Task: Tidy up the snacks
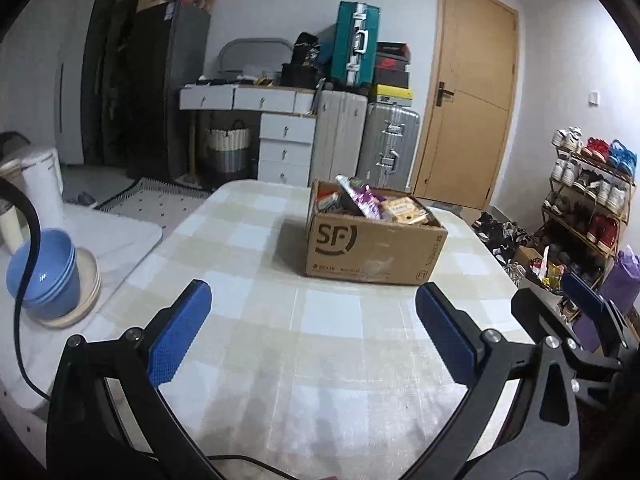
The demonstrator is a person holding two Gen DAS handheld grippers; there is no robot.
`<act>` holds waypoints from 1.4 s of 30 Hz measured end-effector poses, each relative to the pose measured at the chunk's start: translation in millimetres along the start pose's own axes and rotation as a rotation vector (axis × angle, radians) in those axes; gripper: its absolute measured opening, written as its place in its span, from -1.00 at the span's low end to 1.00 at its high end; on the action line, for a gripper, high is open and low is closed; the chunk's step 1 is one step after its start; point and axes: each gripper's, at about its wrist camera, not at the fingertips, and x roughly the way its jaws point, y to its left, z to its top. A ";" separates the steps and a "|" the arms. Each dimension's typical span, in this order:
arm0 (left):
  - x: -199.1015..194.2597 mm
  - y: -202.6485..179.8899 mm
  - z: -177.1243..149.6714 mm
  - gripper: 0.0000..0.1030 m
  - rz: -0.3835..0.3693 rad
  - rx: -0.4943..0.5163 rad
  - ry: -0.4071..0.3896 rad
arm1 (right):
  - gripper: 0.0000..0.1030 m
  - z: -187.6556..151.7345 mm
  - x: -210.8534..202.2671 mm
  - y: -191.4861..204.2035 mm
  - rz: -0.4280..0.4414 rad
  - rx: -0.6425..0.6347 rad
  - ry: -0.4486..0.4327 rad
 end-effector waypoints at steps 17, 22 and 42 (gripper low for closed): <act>15.2 -7.9 -1.4 0.98 -0.021 0.042 -0.010 | 0.99 -2.0 -1.5 -1.9 -0.001 0.020 0.002; 18.4 -6.8 -3.9 0.98 -0.020 0.039 -0.006 | 0.99 -2.7 -2.2 -1.7 -0.007 0.022 0.002; 18.3 -4.7 -8.9 0.98 -0.013 0.049 -0.025 | 0.99 -1.1 -5.9 -0.1 -0.003 0.037 0.003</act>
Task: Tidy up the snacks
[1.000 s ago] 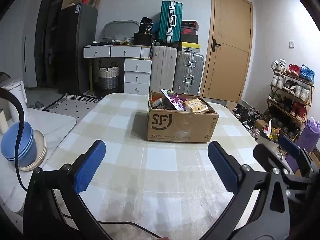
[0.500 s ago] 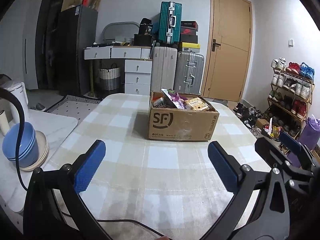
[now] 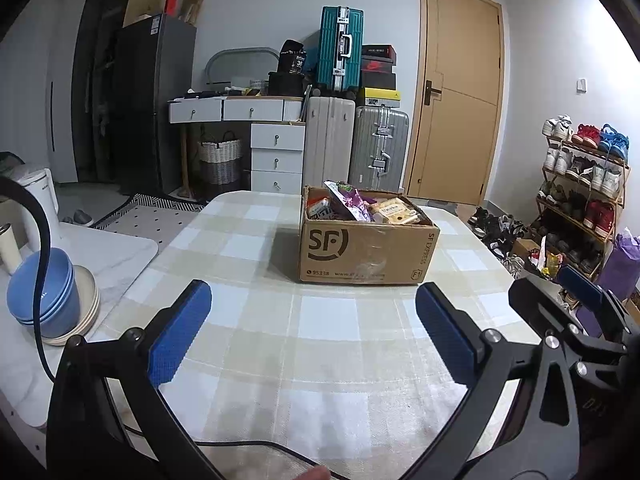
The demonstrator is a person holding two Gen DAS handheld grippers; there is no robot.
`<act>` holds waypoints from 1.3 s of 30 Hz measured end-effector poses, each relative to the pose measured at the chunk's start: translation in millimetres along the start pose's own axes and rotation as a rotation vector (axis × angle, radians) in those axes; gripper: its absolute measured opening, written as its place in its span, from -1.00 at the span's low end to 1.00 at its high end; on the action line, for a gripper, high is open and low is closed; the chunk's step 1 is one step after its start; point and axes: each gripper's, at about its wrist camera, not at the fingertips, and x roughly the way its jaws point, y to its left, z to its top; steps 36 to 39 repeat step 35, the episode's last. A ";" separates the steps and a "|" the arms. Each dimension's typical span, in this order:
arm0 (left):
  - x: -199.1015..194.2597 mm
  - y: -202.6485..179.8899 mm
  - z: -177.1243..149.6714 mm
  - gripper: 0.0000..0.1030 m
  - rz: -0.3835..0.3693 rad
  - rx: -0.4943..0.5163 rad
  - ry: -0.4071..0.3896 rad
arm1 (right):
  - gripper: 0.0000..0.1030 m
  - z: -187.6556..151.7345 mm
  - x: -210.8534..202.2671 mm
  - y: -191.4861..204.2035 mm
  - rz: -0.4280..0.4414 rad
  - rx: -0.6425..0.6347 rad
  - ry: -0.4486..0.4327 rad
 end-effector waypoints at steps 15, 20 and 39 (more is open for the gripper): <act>-1.3 2.9 -2.2 0.98 -0.010 -0.006 -0.013 | 0.99 -2.0 -0.2 -2.5 -0.001 0.004 0.002; -1.7 1.7 -2.7 0.98 -0.006 0.003 -0.015 | 0.99 -1.8 -0.8 -3.8 0.000 0.009 0.007; 0.7 6.8 -8.2 0.98 -0.033 -0.024 -0.014 | 0.99 -2.5 -1.9 -2.4 -0.001 0.009 0.006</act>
